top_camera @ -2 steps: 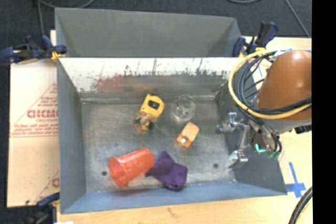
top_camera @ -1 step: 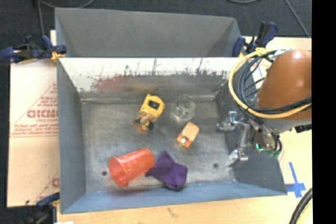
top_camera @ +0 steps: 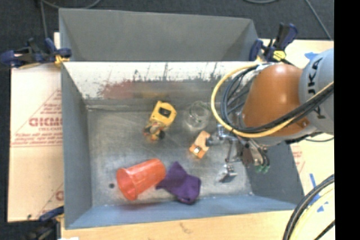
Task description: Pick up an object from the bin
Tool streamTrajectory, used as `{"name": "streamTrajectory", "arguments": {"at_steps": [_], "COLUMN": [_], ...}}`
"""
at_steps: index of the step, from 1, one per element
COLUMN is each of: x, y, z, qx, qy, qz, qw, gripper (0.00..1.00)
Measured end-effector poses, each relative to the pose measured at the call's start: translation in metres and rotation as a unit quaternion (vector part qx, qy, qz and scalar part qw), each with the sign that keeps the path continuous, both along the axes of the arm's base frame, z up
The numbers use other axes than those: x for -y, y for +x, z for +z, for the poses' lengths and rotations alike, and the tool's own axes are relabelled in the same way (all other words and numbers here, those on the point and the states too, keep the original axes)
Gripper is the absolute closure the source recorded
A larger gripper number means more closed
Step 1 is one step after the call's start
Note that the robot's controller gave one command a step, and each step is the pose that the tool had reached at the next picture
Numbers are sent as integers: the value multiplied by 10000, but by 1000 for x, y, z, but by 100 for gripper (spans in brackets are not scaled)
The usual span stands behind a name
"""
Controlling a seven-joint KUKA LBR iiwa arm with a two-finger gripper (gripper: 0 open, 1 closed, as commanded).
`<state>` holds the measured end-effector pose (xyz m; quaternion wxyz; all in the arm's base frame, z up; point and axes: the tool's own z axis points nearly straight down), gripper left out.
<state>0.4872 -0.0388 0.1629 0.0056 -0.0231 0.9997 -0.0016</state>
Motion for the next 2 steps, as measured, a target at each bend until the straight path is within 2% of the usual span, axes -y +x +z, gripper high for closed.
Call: {"name": "streamTrajectory", "arguments": {"at_steps": [1,2], "x": [-20,-35], "y": [1,2], "z": [-21,-16], "qx": [-84,-36], "qy": [22,5], "qz": [328,481], "qw": [9994,9988], "gripper": [0,0]}}
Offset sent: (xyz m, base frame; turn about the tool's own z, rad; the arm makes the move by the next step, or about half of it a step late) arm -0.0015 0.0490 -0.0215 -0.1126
